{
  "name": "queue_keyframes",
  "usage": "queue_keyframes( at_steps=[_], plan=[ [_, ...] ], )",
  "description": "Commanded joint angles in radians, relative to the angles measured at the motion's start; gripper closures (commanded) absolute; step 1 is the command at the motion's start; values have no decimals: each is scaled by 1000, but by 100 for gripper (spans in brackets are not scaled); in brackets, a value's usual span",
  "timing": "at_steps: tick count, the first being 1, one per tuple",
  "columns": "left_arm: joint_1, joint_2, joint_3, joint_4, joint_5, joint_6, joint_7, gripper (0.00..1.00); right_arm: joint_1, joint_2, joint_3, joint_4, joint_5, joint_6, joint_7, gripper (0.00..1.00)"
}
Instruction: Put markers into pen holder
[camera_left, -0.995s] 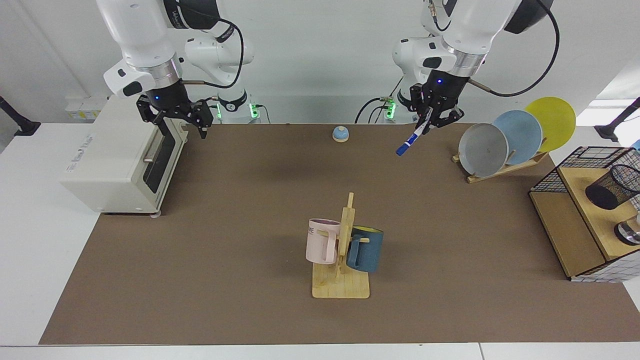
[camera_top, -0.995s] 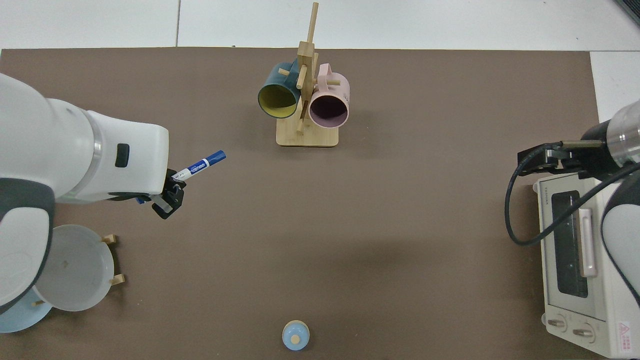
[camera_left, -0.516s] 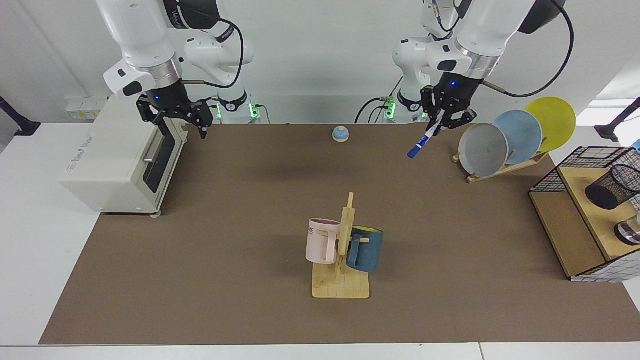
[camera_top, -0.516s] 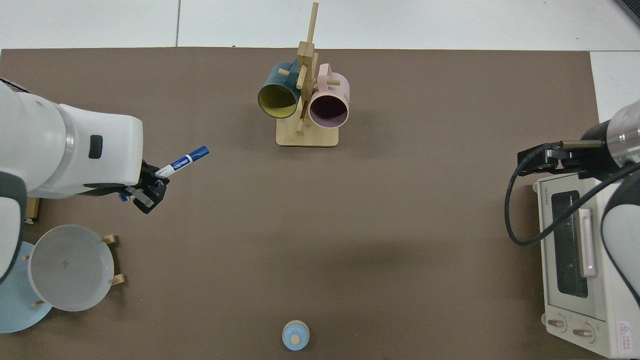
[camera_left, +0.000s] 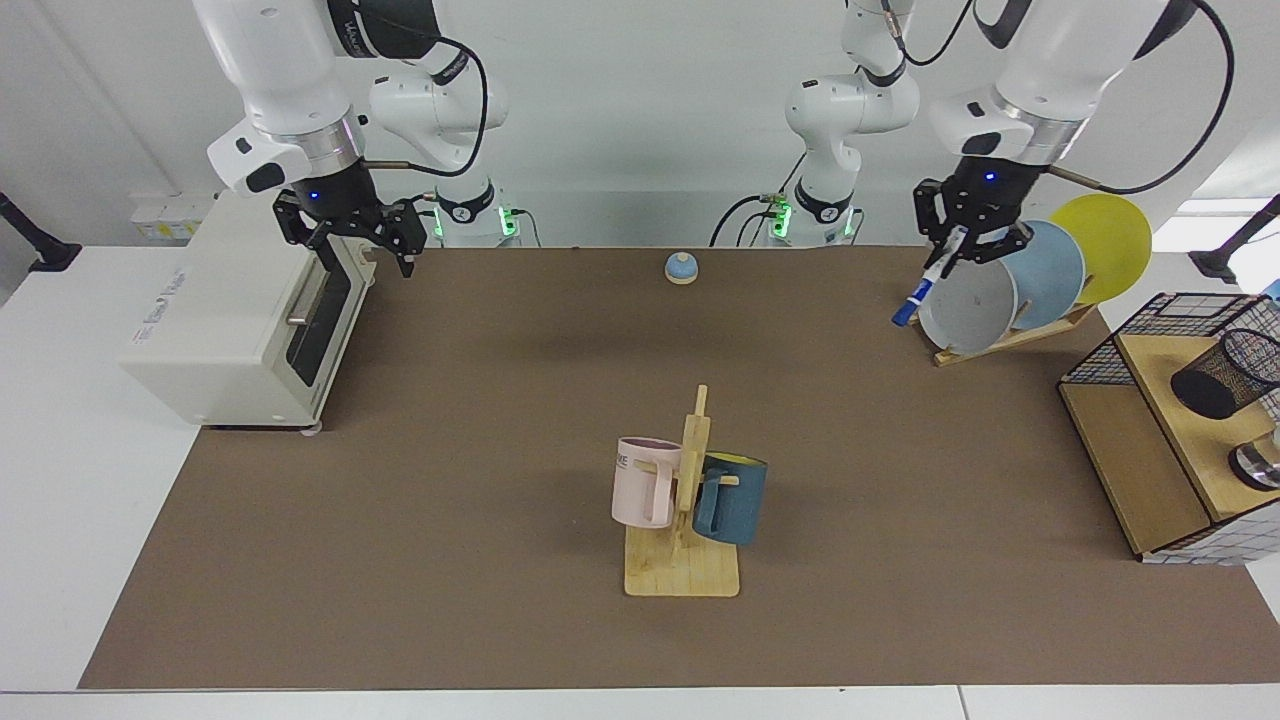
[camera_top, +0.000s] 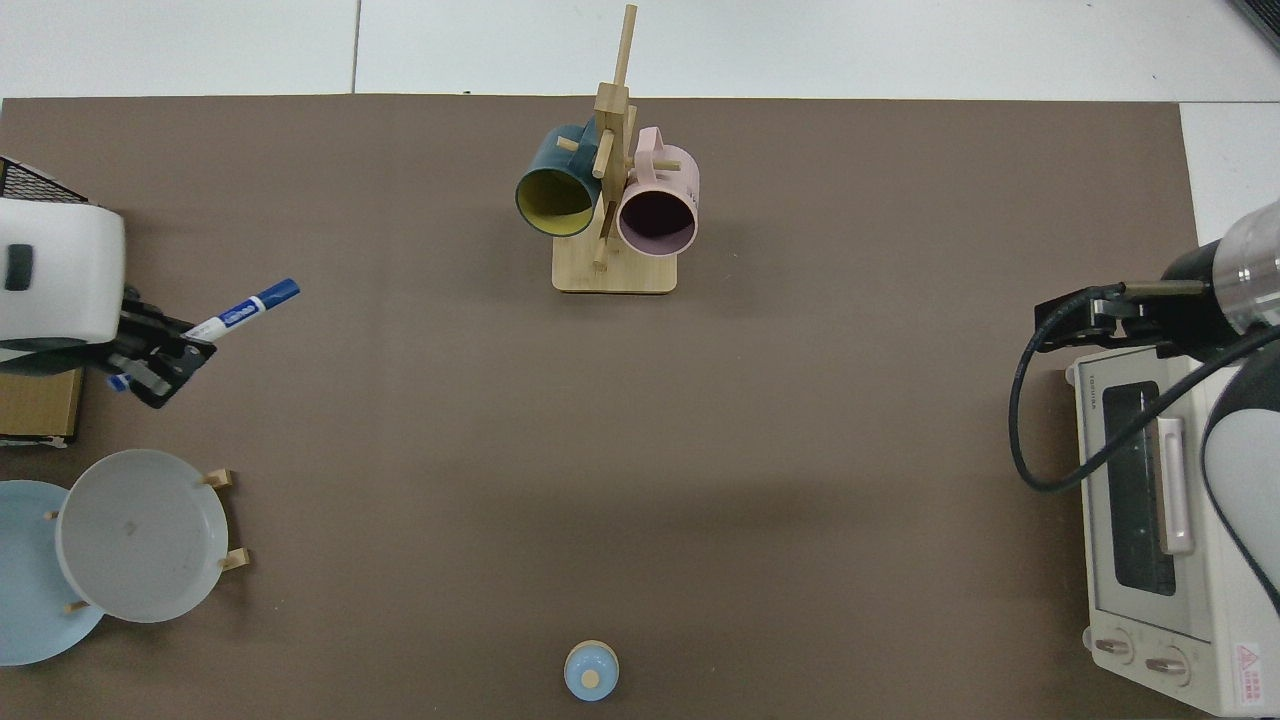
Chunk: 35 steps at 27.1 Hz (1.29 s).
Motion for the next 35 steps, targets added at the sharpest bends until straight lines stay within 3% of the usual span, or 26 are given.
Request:
queue_keyframes(
  at_steps=[1, 9, 16, 25, 29, 35],
  plan=[
    [-51, -4, 151, 42, 23, -28, 154, 100, -8, 0, 9, 9, 4, -17, 16, 0],
    [-67, 12, 346, 59, 142, 9, 540, 100, -8, 0, 9, 9, 4, -17, 16, 0],
    [-80, 44, 487, 71, 202, 130, 897, 100, -8, 0, 9, 9, 4, -17, 16, 0],
    [-90, 85, 548, 74, 378, 262, 1243, 100, -8, 0, 9, 9, 4, -16, 16, 0],
    [-92, 142, 603, 82, 380, 360, 1422, 100, -8, 0, 9, 9, 4, -17, 16, 0],
    [-92, 220, 645, 136, 380, 457, 1505, 100, -8, 0, 9, 9, 4, -17, 16, 0]
  ],
)
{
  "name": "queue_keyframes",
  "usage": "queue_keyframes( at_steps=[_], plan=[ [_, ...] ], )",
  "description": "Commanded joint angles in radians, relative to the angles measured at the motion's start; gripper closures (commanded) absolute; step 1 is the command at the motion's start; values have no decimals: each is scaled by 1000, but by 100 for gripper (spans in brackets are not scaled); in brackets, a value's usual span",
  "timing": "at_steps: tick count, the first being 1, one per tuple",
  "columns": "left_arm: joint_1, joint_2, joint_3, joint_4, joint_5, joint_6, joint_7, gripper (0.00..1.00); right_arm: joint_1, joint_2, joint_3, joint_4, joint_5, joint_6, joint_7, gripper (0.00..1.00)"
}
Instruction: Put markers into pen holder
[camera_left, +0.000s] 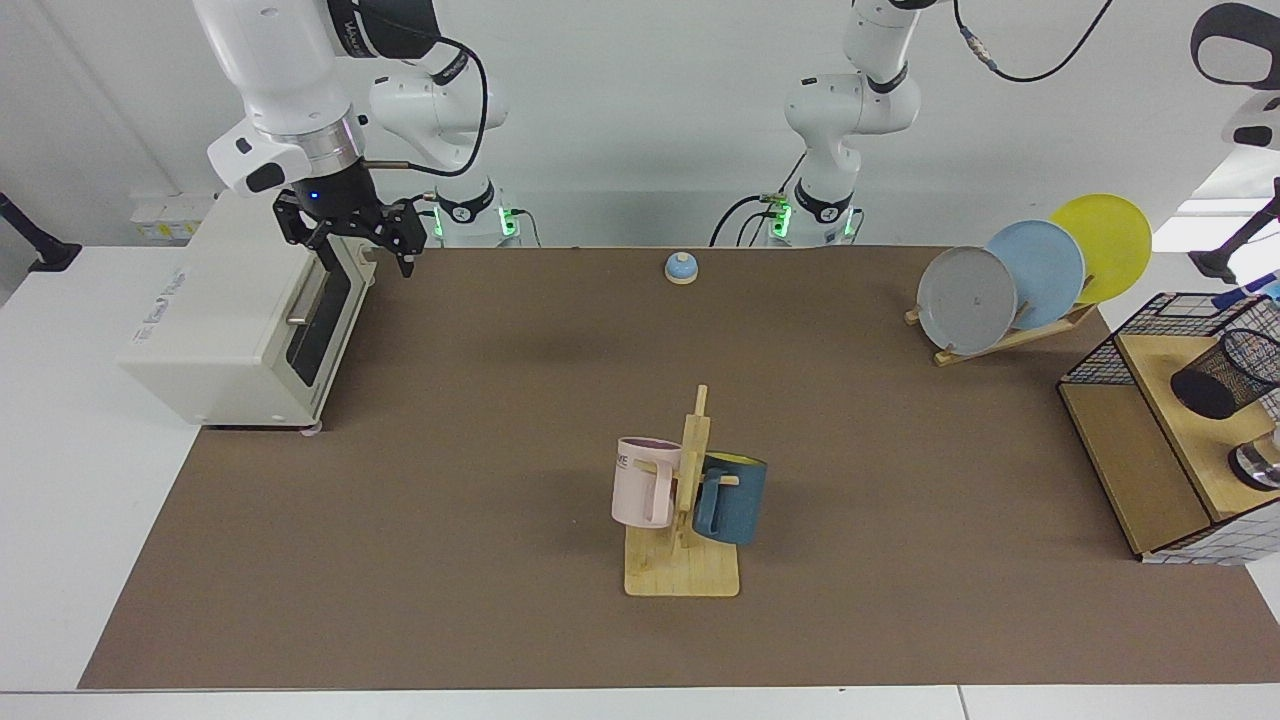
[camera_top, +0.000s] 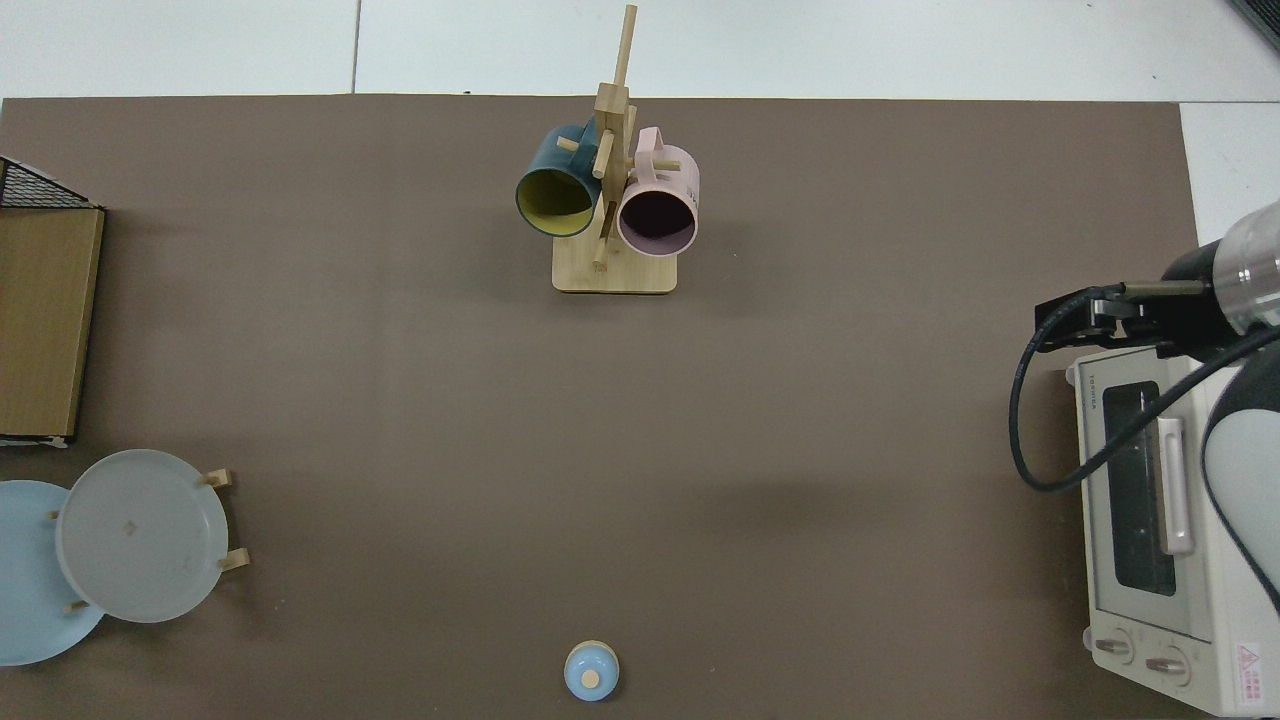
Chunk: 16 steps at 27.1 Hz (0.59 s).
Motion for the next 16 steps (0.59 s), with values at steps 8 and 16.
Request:
queue_keyframes(
  at_steps=[8, 16],
  plan=[
    [-29, 86, 97, 68, 40, 116, 100, 100, -8, 0, 9, 9, 4, -17, 16, 0],
    [-33, 75, 89, 29, 172, 191, -30, 100, -8, 0, 9, 9, 4, -17, 16, 0]
  ],
)
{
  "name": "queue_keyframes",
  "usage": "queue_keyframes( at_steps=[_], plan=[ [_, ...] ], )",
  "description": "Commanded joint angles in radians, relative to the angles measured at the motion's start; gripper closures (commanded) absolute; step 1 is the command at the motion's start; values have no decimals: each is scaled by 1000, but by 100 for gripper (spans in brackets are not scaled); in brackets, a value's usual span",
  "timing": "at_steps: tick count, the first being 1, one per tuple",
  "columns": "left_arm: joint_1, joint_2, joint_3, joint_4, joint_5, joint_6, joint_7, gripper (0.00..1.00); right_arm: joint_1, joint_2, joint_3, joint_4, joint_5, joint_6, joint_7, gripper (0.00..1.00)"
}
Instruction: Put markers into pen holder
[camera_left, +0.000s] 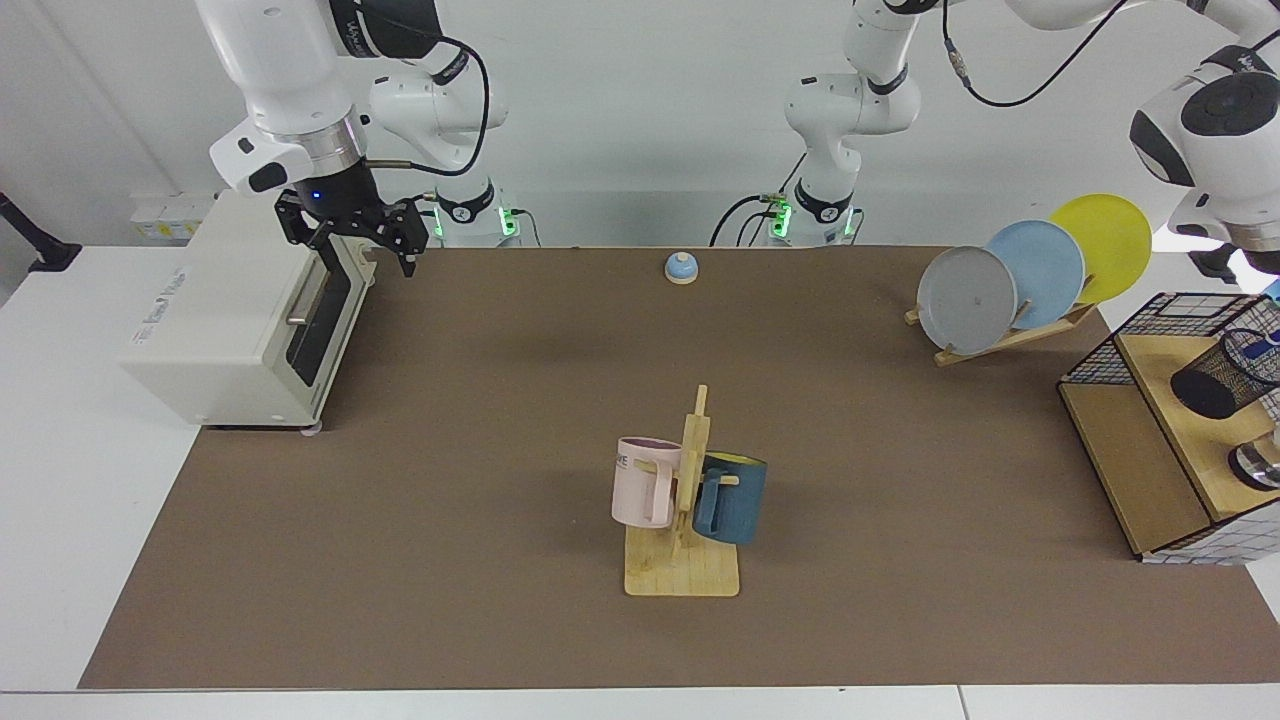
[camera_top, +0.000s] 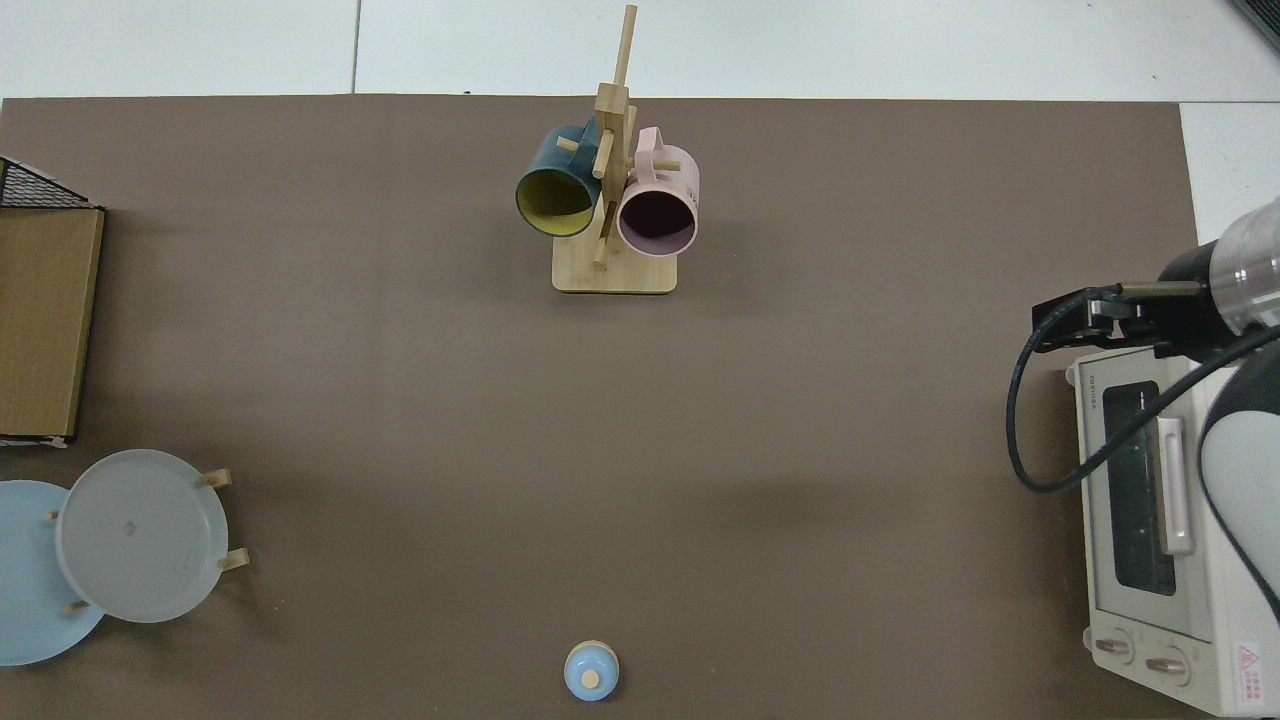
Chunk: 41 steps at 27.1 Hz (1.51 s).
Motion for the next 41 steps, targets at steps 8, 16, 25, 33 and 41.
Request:
queue_keyframes(
  at_steps=[8, 16, 25, 33, 41],
  plan=[
    [-6, -13, 3, -79, 58, 47, -64, 100, -4, 0, 6, 9, 4, -16, 16, 0],
    [-5, 3, 3, -98, 58, 53, -66, 100, -4, 0, 6, 9, 4, -17, 16, 0],
    [0, 23, 6, -101, 58, 71, -66, 100, -4, 0, 6, 9, 4, -17, 16, 0],
    [8, 25, 13, -128, 58, 105, -66, 100, -4, 0, 6, 9, 4, -16, 16, 0],
    [8, 27, 14, -128, 58, 101, -58, 94, -4, 0, 6, 9, 4, -16, 16, 0]
  ],
)
